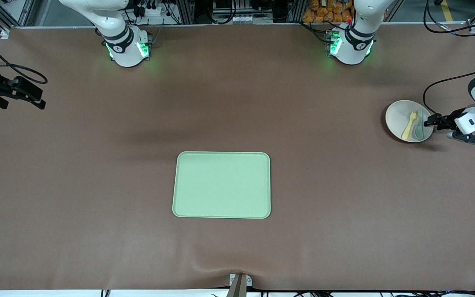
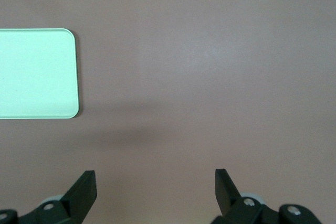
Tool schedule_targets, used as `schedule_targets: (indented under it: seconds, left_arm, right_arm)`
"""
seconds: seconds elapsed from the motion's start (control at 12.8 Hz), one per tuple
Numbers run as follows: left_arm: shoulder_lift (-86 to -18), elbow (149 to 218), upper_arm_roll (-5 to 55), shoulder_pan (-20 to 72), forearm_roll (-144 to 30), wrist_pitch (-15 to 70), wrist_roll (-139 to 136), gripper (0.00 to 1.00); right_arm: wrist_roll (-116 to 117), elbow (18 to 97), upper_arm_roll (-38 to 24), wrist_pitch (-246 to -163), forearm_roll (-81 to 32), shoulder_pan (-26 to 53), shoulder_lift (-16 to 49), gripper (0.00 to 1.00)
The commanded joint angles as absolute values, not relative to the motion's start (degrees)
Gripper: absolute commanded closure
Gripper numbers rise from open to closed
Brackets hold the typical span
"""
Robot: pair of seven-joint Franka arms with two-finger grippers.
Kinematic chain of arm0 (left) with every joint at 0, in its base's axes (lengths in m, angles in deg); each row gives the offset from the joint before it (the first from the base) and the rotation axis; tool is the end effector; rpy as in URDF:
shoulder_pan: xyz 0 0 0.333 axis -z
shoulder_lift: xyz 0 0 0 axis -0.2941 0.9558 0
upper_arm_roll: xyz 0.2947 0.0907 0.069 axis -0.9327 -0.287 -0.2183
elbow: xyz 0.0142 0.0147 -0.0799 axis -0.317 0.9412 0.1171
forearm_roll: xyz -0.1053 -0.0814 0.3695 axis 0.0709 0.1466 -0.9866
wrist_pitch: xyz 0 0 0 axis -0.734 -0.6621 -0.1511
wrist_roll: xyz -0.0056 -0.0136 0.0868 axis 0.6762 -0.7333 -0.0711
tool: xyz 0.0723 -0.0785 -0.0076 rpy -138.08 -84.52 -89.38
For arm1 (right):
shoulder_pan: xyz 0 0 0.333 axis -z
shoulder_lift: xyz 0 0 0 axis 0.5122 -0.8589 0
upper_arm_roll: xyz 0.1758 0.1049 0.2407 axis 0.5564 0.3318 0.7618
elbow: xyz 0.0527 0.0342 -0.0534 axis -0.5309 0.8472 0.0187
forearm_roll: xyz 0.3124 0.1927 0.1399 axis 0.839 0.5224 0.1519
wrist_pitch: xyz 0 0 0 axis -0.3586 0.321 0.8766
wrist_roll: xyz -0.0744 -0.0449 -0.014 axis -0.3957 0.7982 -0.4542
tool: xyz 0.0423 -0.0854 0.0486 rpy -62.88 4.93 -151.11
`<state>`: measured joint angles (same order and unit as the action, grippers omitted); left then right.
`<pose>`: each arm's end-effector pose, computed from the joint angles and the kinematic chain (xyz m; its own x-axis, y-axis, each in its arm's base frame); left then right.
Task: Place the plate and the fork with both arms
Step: 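Close the left gripper on the plate rim and lift it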
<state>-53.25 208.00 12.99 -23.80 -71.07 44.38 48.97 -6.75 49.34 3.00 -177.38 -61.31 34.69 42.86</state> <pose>0.4396 0.3053 0.1800 0.9549 -0.2353 -0.1809 -0.2056 -0.9640 0.1686 0.5383 0.0086 0.6435 0.9997 -0.0212 0.0094 -0.0212 -0.9998 0.0017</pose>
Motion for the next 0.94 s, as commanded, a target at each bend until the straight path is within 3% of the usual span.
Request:
schedule_targets:
  seconds: [0.0,0.23,0.47,0.86]
  left_arm:
    - [-53.0,207.6,14.2,-23.9,-71.9,44.9,49.7,1.00]
    - [-54.2,207.6,14.5,-23.9,-71.4,44.7,49.2,1.00]
    - [-55.1,204.7,18.7,-24.0,-70.9,43.2,46.3,1.00]
    - [-56.3,194.1,25.0,-24.0,-63.6,29.6,39.2,1.00]
  right_arm:
    - [-6.0,48.6,4.0,-176.8,-61.0,36.2,42.6,0.00]
    - [-6.1,48.6,4.0,-176.8,-61.0,36.1,42.6,0.00]
    - [-6.1,48.5,4.0,-176.8,-61.0,36.1,42.6,0.00]
    - [-6.1,48.6,4.0,-176.8,-61.0,36.2,42.6,0.00]
